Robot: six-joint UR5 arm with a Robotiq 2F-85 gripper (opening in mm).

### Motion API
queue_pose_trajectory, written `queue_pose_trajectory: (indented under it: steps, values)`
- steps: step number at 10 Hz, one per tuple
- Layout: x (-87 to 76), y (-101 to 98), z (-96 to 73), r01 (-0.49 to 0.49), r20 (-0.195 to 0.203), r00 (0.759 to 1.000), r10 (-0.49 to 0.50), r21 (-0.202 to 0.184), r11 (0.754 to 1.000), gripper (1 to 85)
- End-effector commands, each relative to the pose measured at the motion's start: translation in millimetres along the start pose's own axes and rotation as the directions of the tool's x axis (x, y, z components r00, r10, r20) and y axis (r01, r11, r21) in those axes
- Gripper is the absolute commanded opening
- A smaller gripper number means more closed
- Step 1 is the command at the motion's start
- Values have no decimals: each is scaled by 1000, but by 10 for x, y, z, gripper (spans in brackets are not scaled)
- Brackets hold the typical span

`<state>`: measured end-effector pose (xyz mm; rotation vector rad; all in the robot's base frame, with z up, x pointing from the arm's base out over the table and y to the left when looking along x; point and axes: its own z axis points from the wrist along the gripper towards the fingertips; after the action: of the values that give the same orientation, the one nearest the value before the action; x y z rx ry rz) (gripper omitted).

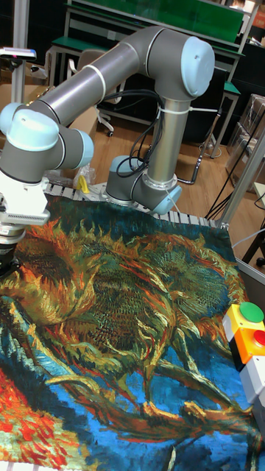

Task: Press the button horizontally

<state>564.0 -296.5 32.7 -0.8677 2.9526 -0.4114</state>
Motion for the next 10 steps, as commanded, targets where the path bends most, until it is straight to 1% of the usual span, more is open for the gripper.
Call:
queue_pose_trajectory:
  steps: [1,2,3,5,7,8,10]
  values:
    - [68,-111,-18,10,-11,1000,-10,28,1000,13]
    - [62,-109,-23,10,-10,1000,-9,26,1000,13]
    - [66,-121,-43,10,-19,1000,-9,37,999,13]
    - [52,-125,-52,6,-19,1000,-5,43,999,13]
    - [32,-123,-68,-13,-22,1000,15,60,998,13]
    - [13,-91,-68,-21,-17,1000,22,58,998,13]
    - [-27,40,-89,-47,-8,999,47,17,999,13]
